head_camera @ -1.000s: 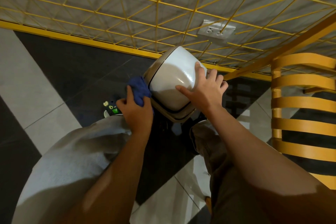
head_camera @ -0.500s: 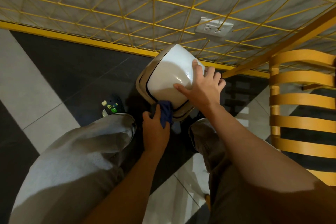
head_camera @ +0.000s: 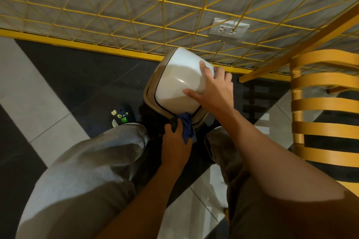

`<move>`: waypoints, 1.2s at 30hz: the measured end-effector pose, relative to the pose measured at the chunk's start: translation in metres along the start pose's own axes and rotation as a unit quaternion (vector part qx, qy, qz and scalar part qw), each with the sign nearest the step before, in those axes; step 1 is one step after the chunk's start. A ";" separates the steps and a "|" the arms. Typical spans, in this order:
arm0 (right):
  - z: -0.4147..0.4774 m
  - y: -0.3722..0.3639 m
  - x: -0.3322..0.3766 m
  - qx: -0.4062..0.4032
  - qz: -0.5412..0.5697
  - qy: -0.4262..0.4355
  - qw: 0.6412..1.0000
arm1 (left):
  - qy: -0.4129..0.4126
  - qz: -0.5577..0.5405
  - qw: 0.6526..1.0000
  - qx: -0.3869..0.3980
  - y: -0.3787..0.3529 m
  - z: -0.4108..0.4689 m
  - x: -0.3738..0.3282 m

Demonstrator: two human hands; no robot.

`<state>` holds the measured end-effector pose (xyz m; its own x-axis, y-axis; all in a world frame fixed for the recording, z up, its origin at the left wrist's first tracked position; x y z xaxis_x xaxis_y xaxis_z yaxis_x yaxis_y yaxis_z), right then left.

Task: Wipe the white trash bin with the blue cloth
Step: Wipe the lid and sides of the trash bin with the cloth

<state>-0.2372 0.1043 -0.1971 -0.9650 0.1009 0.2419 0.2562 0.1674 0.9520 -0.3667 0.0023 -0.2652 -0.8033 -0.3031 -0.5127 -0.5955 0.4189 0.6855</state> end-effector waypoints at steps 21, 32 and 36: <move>-0.053 0.042 0.016 -0.005 0.578 -0.227 0.784 | 0.088 -0.451 0.887 0.054 0.106 -0.021 -0.088; -0.071 0.004 0.004 -0.045 0.702 -0.387 0.596 | 0.013 -0.241 0.962 0.130 0.108 -0.003 -0.076; -0.065 0.006 -0.019 -0.128 0.666 -0.422 0.602 | -0.194 0.056 0.979 -0.007 0.116 0.031 -0.085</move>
<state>-0.2207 0.0399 -0.1837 0.4869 0.4586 0.7434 0.6504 -0.7585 0.0419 -0.3678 0.1031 -0.1580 -0.8015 0.0939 -0.5906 -0.5068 0.4176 0.7542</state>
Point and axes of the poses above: each hand's wrist, its own z-axis towards the middle knuckle, its own y-axis out of the back of the hand, x = y × z, the point moved 1 cm from there along z, towards the middle knuckle, and after that the axes turned 8 degrees about y, right-handed, at the moved point
